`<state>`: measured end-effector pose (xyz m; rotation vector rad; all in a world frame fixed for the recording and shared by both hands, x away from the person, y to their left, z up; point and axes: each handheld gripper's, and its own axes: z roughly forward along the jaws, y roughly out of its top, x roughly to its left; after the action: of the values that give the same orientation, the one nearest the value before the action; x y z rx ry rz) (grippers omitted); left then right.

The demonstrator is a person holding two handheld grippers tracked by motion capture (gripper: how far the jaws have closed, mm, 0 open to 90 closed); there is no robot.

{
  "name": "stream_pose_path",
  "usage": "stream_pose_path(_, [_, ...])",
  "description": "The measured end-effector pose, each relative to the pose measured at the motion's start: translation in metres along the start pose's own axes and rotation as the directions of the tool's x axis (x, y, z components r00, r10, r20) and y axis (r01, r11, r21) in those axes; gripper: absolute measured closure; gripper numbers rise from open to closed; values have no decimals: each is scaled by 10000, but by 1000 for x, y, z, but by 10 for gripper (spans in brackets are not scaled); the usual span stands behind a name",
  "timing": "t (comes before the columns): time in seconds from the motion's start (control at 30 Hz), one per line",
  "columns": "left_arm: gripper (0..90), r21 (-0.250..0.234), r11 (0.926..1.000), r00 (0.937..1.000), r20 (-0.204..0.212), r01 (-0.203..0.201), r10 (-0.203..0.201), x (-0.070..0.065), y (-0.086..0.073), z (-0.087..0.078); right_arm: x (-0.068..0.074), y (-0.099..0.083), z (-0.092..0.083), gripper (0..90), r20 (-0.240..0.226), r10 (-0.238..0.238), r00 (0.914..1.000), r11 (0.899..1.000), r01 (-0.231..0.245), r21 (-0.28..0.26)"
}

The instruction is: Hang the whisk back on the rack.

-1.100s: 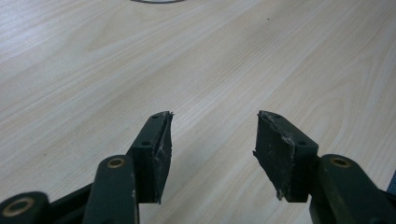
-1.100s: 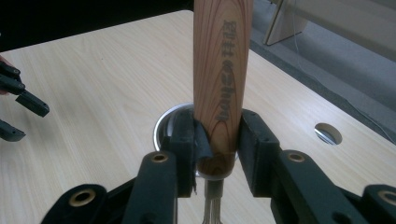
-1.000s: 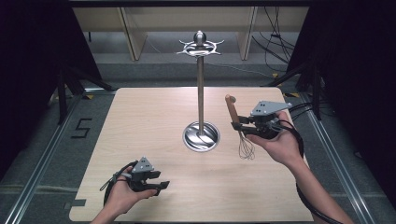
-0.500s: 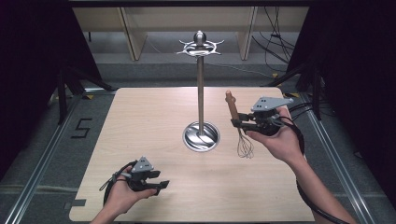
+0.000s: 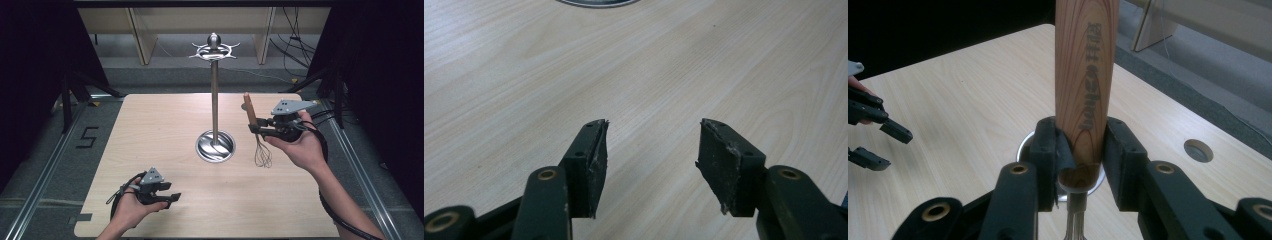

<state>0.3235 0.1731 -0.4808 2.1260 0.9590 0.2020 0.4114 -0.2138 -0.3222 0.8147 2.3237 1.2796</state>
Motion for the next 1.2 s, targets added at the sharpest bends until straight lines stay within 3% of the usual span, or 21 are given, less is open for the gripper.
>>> stream_pose_path(0.3, [445,-29,10000,10000,-28,-10,10,0,0,0,-4,8,-2,701,-30,-195,9998,9997,195,-122])
stream_pose_path(0.4, [444,-25,10000,10000,-29,-12,12,0,0,0,-3,9,-3,701,-163,-74,9998,9999,75,87])
stream_pose_path(0.47, [444,-15,10000,10000,-25,-4,4,0,0,0,-6,11,-4,701,-98,-286,9995,9996,286,10])
stream_pose_path(0.5, [444,-14,10000,10000,-19,-4,4,0,0,0,-4,10,-3,701,-106,-25,9999,10000,24,-30])
stream_pose_path(0.63, [444,-21,10000,10000,-19,1,-1,0,0,0,-7,12,-4,701,-232,-164,9996,9999,165,30])
stream_pose_path(0.7, [444,21,10000,9999,-112,-24,24,1,0,0,-6,13,-5,701,-229,96,9997,9999,-95,79])
stream_pose_path(0.77, [444,29,10000,9999,-112,-21,22,1,0,0,-7,14,-4,701,-97,-73,9999,9999,72,-131])
stream_pose_path(1.0, [444,-24,10000,10000,-37,-8,8,1,0,-1,-8,20,-7,701,-162,-21,9999,10000,20,-53])
stream_pose_path(1.03, [444,-35,10000,10000,-36,-5,5,1,0,-1,-10,21,-8,701,-178,-257,9995,9997,257,-12])
stream_pose_path(1.2, [444,-36,10000,10000,-34,5,-5,1,0,-1,-8,25,-8,701,-199,-26,9998,10000,25,-82])
